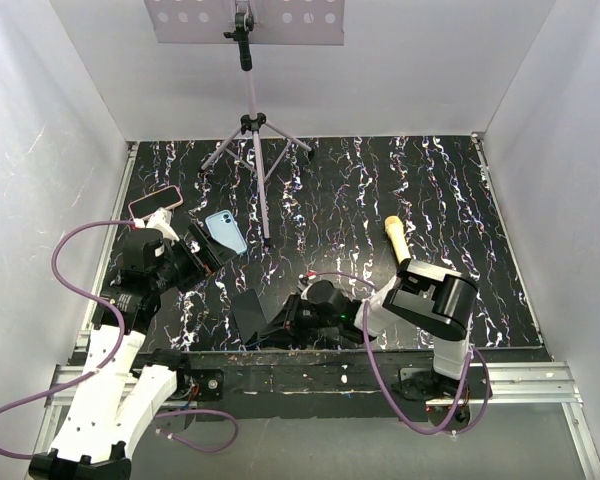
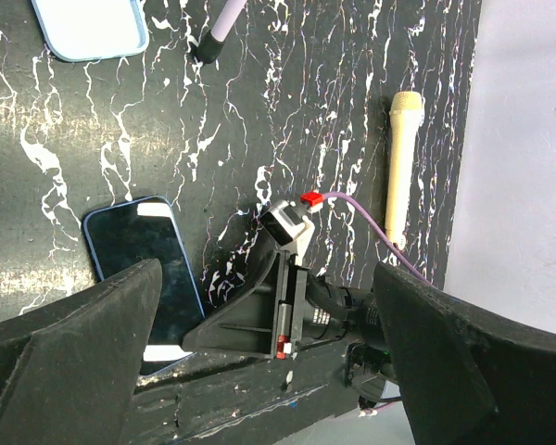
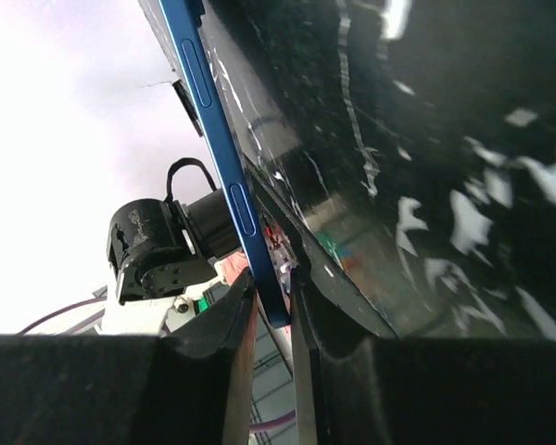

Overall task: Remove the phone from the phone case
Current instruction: Place the phone at the center of the board, then pick up the phone at the center of the board.

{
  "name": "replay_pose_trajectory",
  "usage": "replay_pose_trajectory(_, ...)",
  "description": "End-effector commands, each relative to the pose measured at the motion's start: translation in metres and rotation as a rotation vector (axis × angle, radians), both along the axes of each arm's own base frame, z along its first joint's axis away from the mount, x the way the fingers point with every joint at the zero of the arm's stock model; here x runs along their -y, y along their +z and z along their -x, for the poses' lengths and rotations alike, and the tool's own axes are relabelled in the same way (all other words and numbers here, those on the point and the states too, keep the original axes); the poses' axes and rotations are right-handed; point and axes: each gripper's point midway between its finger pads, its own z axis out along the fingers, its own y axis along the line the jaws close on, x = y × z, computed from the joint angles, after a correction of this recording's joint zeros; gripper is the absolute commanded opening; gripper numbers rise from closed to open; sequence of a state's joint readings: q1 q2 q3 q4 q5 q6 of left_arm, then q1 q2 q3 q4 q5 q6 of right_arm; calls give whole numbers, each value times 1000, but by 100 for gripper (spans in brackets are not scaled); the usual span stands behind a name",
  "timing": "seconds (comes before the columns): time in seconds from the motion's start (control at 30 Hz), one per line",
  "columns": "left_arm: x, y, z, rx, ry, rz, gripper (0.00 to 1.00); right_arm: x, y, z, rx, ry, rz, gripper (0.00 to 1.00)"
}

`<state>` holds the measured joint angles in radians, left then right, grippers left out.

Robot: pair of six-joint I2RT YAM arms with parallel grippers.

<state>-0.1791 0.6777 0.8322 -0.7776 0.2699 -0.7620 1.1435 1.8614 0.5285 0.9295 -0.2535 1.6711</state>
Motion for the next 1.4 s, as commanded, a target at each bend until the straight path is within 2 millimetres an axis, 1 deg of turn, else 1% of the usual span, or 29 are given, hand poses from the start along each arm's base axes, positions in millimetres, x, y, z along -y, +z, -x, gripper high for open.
replay_pose_trajectory(0.0,0,6,2,20,-8,-10,98,-5,-9,11,-43,90,55,27)
replay_pose_trajectory(0.1,0,7,1,24,-10,-12,98,-6,-8,16,-40,122,70,33)
replay_pose_trajectory(0.2,-1,8,0,22,-9,-15,98,-8,-2,19,-28,159,67,44)
replay_pose_trajectory(0.27,-1,10,-1,31,-8,-16,98,-12,4,22,2,214,55,50)
replay_pose_trajectory(0.3,-1,10,-1,29,-10,-20,98,-17,9,22,20,244,49,55)
replay_pose_trajectory(0.4,-1,13,-6,34,-10,-27,98,-30,21,29,61,360,12,58)
replay_pose_trajectory(0.43,-1,13,-8,34,-14,-30,98,-30,21,31,67,383,11,58)
replay_pose_trajectory(0.47,-1,17,-10,40,-11,-34,98,-27,22,30,73,382,10,59)
replay_pose_trajectory(0.53,-1,18,-16,34,-8,-45,98,-17,24,25,109,372,17,60)
replay_pose_trajectory(0.57,-2,19,-19,32,-5,-51,98,-13,25,21,138,364,27,62)
replay_pose_trajectory(0.6,-2,17,-23,19,0,-57,98,-8,27,18,178,368,45,67)
replay_pose_trajectory(0.63,-3,16,-28,4,6,-66,98,0,25,15,195,371,88,69)
replay_pose_trajectory(0.67,-3,15,-32,-8,9,-75,98,5,25,11,222,369,109,70)
replay_pose_trajectory(0.73,-5,15,-44,-25,30,-83,98,12,35,7,284,373,103,76)
replay_pose_trajectory(0.77,-9,14,-50,-33,58,-87,98,17,38,6,323,378,119,76)
replay_pose_trajectory(0.83,-20,14,-66,-44,141,-80,98,25,45,5,378,410,148,76)
replay_pose_trajectory(0.87,-27,14,-76,-43,183,-75,98,29,48,0,415,405,179,76)
replay_pose_trajectory(0.9,-34,13,-85,-48,226,-67,98,38,47,-1,422,400,230,76)
replay_pose_trajectory(0.97,-50,3,-108,-100,305,-22,98,54,50,-7,457,376,296,76)
replay_pose_trajectory(1.0,-50,1,-121,-112,299,17,98,61,55,-12,476,352,319,76)
replay_pose_trajectory(1.03,-71,-11,-134,-158,364,29,98,69,58,-17,492,333,338,76)
replay_pose_trajectory(1.07,-82,-25,-145,-220,411,43,98,75,65,-20,513,317,336,76)
replay_pose_trajectory(1.13,-107,-44,-168,-285,497,121,98,88,77,-28,551,276,339,76)
replay_pose_trajectory(1.17,-122,-54,-175,-311,560,164,98,95,83,-32,568,253,333,76)
replay_pose_trajectory(1.23,-140,-66,-193,-319,639,280,98,108,91,-38,597,214,325,75)
replay_pose_trajectory(1.27,-146,-63,-203,-289,666,307,98,112,99,-40,615,198,313,76)
replay_pose_trajectory(1.3,-156,-69,-214,-285,711,298,98,119,98,-41,622,181,319,75)
replay_pose_trajectory(1.33,-163,-77,-220,-310,751,290,98,126,99,-43,632,162,323,75)
replay_pose_trajectory(1.37,-169,-76,-228,-309,771,287,98,131,100,-43,643,147,317,75)
